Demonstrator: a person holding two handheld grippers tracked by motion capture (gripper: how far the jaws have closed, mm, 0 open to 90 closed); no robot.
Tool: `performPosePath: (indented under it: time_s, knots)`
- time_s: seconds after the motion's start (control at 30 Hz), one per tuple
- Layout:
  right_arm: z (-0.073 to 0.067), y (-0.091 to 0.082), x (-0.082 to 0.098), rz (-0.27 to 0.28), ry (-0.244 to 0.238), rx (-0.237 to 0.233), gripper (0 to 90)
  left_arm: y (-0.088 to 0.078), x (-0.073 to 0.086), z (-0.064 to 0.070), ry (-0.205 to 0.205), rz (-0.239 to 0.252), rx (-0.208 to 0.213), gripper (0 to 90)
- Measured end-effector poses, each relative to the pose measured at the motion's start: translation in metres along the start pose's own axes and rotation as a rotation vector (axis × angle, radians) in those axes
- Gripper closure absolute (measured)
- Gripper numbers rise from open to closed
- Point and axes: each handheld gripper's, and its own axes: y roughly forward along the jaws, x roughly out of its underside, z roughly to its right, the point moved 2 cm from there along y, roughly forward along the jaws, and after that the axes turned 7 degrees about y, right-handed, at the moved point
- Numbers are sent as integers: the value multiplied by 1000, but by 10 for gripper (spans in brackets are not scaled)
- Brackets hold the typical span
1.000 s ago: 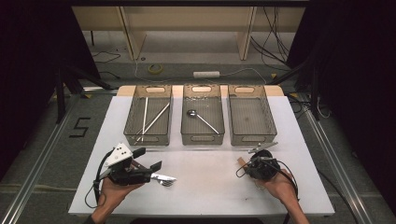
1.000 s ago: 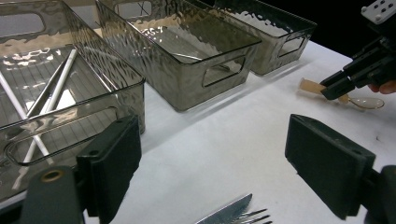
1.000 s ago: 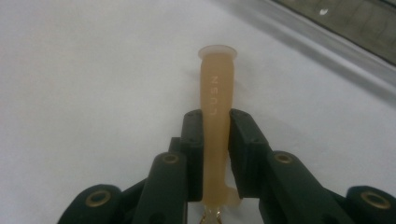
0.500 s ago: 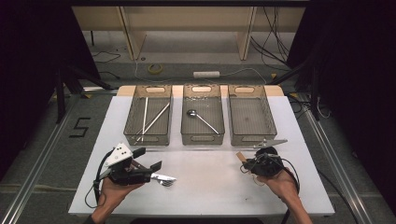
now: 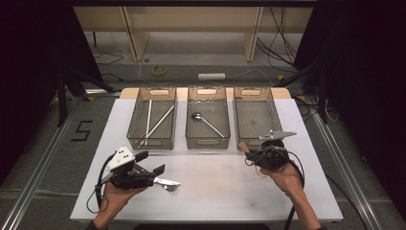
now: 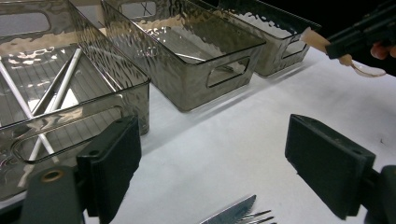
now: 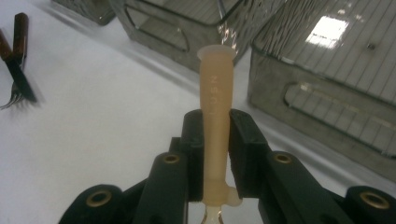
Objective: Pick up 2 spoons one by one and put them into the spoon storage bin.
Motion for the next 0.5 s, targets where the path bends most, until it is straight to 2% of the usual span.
performPosePath:
  time_s: [0.2, 0.5]
  knots:
    - [-1, 7, -21, 22, -10, -3, 775, 0, 0, 0, 1, 1, 0, 179]
    - [-13, 19, -56, 63, -45, 1, 774, -1, 0, 0, 3, 3, 2, 179]
